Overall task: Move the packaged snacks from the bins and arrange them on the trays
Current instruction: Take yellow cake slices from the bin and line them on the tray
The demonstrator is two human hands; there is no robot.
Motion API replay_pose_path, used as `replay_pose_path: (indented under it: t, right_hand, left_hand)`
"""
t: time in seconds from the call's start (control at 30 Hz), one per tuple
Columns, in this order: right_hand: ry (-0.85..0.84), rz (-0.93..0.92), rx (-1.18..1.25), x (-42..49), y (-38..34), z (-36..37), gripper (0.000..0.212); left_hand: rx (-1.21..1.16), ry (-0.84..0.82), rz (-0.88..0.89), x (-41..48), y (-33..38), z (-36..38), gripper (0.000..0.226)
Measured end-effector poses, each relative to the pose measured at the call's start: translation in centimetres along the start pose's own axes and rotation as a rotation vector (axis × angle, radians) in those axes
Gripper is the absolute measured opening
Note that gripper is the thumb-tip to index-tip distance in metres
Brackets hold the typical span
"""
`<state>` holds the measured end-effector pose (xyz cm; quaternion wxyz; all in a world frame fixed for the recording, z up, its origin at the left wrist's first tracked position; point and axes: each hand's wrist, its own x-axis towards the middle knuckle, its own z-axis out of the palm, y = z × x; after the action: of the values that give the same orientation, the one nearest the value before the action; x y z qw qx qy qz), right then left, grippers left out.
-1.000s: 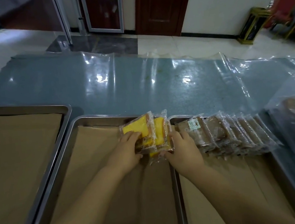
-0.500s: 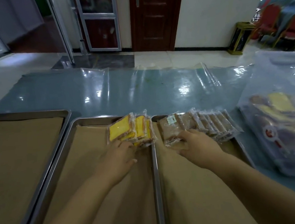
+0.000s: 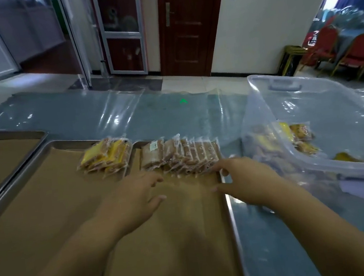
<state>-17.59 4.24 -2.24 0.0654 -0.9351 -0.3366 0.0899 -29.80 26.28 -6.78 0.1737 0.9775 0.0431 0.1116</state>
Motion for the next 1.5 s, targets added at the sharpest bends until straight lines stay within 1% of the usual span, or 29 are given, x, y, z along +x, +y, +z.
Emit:
replay_pose_path:
  t: [0.13,0.27,0.37,0.43,0.5,0.67,0.8,0.87,0.93,1.03,1.17,1.23,1.37,1.43,1.5]
  right_hand:
    - [0.069,0.007,-0.006,-1.9,2.8,-2.8,0.051]
    - [0.144,0.062,0.021,-2.8,5.5,-5.8,0.053]
    - [0.192,0.120,0.044,-3.3,7.6,-7.9,0.050]
    - [0.225,0.163,0.035,-3.6,9.4,-9.3,0.047]
    - [0.221,0.202,0.015,-3.6,11.3,-10.4,0.045]
    - [0.105,0.311,-0.033,-2.6,17.7,-11.4,0.045]
    - [-0.054,0.351,-0.092,-1.0,23.3,-11.2,0.049]
    - [-0.125,0.371,-0.131,-0.1,25.9,-10.7,0.053]
    - [-0.189,0.365,-0.195,0.9,28.2,-10.3,0.057]
    - [-0.298,0.295,-0.288,2.3,30.7,-9.4,0.055]
    - [-0.468,0.232,-0.466,3.6,33.8,-7.3,0.055]
    - [-0.527,0.224,-0.474,3.8,35.1,-5.9,0.057]
    - [-0.566,0.198,-0.438,4.6,36.4,-3.5,0.059]
    - [-0.572,0.186,-0.439,5.2,36.6,-2.7,0.052]
    - [-0.593,0.185,-0.499,5.7,36.9,-1.8,0.043]
  left_hand:
    - [0.094,0.047,0.116,1.2,4.0,-1.4,0.035]
    - [0.141,0.070,0.230,4.1,7.0,-3.1,0.032]
    - [0.125,0.082,0.286,6.8,9.0,-3.7,0.032]
    - [0.071,0.061,0.314,8.7,10.4,-3.5,0.035]
    - [0.037,0.051,0.362,10.3,11.7,-3.1,0.037]
    - [0.043,0.001,0.473,15.1,16.0,-1.8,0.037]
    - [0.049,-0.021,0.516,18.8,19.8,0.0,0.036]
    - [0.092,-0.042,0.515,20.7,21.6,1.3,0.034]
    - [0.170,-0.083,0.504,22.6,23.5,3.0,0.033]
    - [0.277,-0.173,0.479,25.2,26.4,5.6,0.033]
    - [0.407,-0.333,0.439,27.8,29.9,8.9,0.032]
    - [0.442,-0.423,0.396,28.7,30.9,10.3,0.033]
    - [0.524,-0.525,0.338,29.7,31.8,12.0,0.033]
    - [0.567,-0.582,0.306,30.5,31.9,12.4,0.035]
    - [0.590,-0.643,0.253,31.4,31.8,12.7,0.038]
